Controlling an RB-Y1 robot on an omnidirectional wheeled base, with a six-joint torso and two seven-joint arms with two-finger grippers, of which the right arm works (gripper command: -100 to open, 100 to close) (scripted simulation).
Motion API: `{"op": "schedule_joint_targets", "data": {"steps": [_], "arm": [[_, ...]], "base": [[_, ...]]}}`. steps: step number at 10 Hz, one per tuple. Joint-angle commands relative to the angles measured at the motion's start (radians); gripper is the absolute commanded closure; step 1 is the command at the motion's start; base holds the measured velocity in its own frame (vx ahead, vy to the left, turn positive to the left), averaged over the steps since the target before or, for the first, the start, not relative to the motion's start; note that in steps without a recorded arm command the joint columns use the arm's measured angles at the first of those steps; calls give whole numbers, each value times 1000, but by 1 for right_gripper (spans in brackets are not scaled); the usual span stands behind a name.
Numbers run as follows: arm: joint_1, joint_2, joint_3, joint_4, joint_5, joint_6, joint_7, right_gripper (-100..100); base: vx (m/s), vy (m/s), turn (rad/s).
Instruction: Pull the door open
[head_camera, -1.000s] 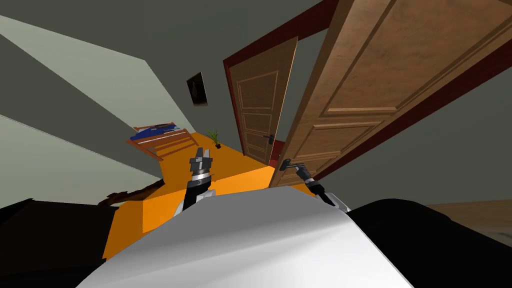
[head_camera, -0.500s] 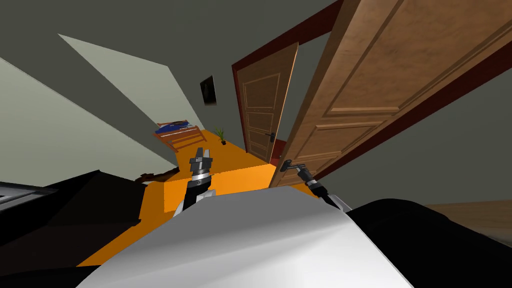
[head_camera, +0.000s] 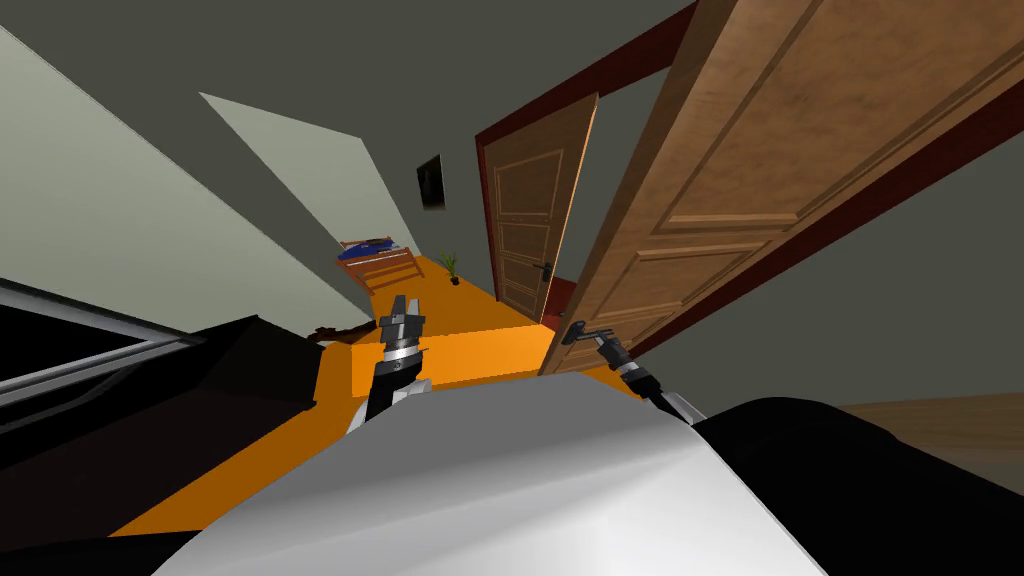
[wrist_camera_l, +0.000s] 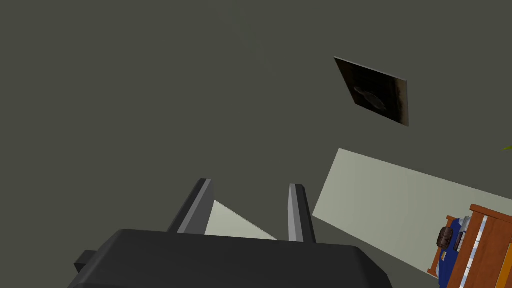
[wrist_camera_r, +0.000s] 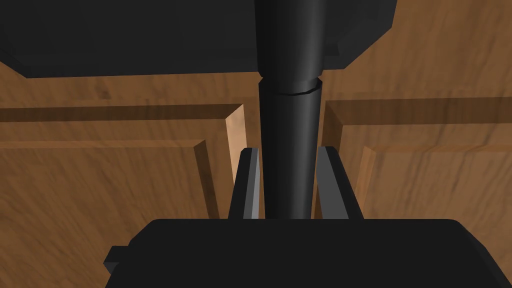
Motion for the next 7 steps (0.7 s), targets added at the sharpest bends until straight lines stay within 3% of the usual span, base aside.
{"op": "schedule_joint_targets", "data": {"steps": [1, 7], "arm": [[2, -2, 11, 10, 6, -28, -6, 100], [13, -23, 19, 44, 17, -101, -26, 100]], "base": [[-234, -85, 145], [-201, -84, 134]]}}
